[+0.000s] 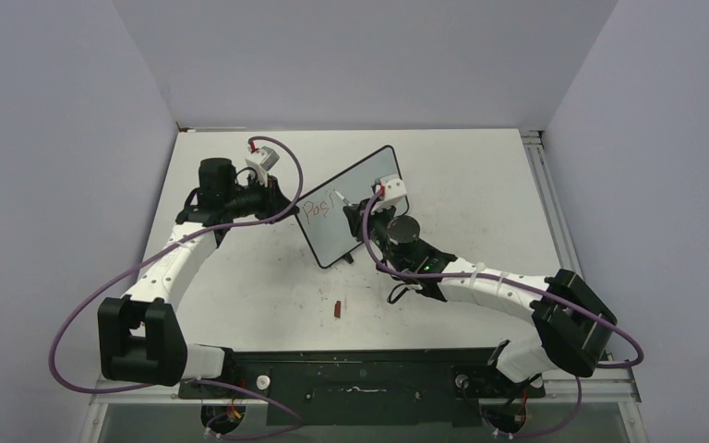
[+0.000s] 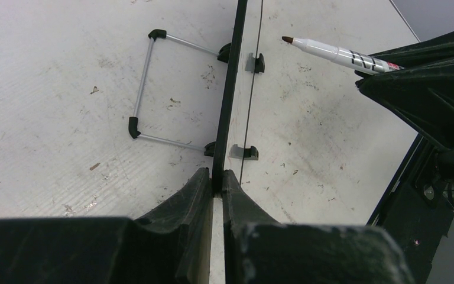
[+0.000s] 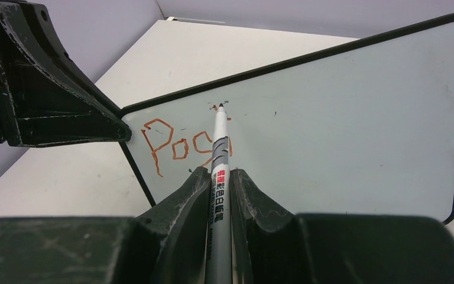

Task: Write a sentence on the whiteboard

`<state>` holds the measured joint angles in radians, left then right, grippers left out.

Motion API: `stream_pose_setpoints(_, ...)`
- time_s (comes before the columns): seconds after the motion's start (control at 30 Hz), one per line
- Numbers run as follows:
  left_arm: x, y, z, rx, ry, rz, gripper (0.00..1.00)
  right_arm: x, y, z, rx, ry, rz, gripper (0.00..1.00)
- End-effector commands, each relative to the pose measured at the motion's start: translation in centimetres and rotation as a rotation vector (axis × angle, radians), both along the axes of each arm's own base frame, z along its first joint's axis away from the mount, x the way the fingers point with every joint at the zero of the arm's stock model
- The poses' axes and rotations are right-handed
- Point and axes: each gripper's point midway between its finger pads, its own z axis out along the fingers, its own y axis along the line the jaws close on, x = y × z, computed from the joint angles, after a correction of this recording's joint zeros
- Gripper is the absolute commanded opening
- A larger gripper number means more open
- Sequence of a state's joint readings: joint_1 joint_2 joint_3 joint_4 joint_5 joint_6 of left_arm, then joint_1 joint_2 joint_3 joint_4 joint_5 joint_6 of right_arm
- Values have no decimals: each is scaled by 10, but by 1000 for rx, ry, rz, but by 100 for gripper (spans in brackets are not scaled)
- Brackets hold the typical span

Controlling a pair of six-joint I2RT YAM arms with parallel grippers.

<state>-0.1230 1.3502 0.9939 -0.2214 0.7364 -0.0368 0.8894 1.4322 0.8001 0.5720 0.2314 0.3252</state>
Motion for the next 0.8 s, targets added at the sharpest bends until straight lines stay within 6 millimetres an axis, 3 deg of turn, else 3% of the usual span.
stream_pose_setpoints(0.0, 5, 0, 27, -3, -98, -10, 0, 2, -6, 4, 16, -11, -22, 5)
stream_pose_setpoints(0.77, 7, 1, 27, -1, -99, -9, 0, 12, -2, -13, -8, 9, -30, 5)
